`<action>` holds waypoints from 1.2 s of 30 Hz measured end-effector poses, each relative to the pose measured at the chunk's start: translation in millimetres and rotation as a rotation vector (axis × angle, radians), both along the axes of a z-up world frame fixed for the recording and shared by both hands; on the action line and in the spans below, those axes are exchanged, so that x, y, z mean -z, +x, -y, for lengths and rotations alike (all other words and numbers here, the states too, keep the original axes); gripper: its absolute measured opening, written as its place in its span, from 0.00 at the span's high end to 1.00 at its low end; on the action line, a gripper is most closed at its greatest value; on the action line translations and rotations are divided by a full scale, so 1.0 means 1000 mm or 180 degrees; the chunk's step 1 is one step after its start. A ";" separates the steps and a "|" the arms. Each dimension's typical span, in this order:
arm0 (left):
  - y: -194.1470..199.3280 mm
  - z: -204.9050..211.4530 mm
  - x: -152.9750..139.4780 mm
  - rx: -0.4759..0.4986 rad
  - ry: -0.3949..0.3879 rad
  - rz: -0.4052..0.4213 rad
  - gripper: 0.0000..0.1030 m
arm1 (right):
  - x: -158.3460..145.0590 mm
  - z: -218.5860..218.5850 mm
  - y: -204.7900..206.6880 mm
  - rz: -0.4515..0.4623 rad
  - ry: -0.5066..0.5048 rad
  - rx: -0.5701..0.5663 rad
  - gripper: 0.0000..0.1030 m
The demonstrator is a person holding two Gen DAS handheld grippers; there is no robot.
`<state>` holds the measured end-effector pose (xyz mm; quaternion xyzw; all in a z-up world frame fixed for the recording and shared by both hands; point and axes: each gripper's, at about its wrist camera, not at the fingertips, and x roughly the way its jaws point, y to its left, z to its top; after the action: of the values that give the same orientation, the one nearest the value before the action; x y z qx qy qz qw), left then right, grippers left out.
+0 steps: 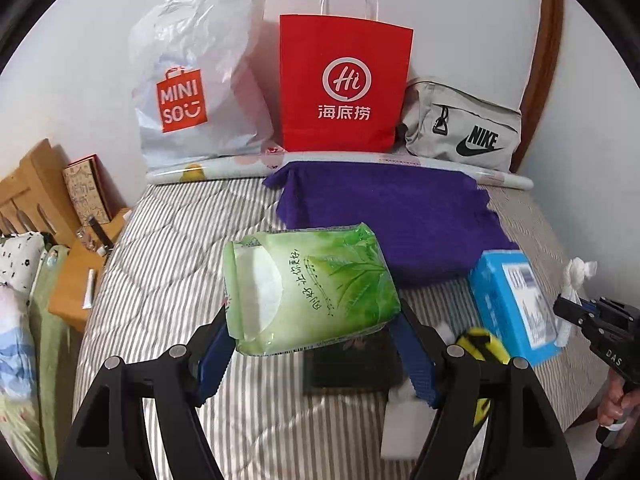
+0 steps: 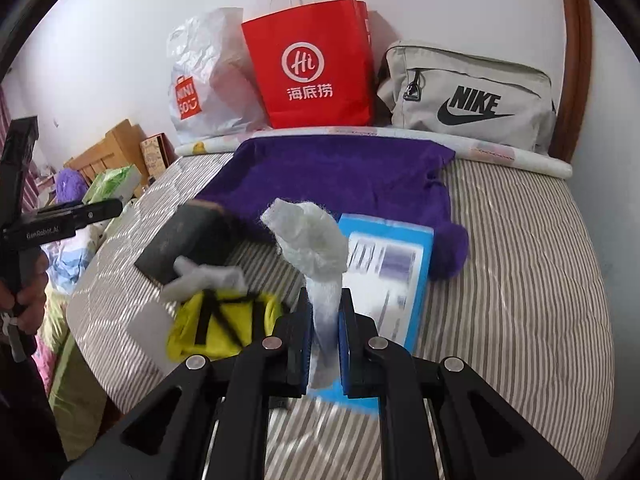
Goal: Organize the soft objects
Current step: 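Carry the wipes pack and tissue over the purple towel with both tools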
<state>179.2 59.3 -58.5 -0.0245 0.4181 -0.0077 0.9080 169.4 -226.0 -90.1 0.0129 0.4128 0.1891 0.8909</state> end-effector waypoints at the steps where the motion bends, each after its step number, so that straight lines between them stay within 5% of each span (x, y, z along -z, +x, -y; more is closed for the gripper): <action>1: 0.006 0.000 0.000 0.0004 -0.0023 -0.0006 0.29 | -0.002 0.000 0.009 0.0000 0.0007 0.0005 0.89; 7: 0.046 -0.001 0.007 0.0091 -0.0227 -0.0103 0.29 | -0.005 0.004 0.057 -0.0022 -0.0043 0.0131 0.89; 17: 0.112 0.005 0.023 0.0138 -0.0087 -0.0213 0.29 | 0.016 0.020 0.148 -0.0256 -0.0075 0.0307 0.89; 20: 0.135 0.001 0.034 0.0127 -0.0245 -0.0301 0.29 | 0.026 0.017 0.171 -0.0365 -0.0172 0.0290 0.89; 36: 0.230 0.013 0.080 0.0301 -0.0366 -0.0681 0.29 | 0.066 0.004 0.228 -0.0685 -0.0475 0.0164 0.89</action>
<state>409.6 45.8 -138.1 -0.0574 0.5122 -0.0718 0.8539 397.5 -229.9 -155.7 -0.0226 0.5185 0.1325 0.8445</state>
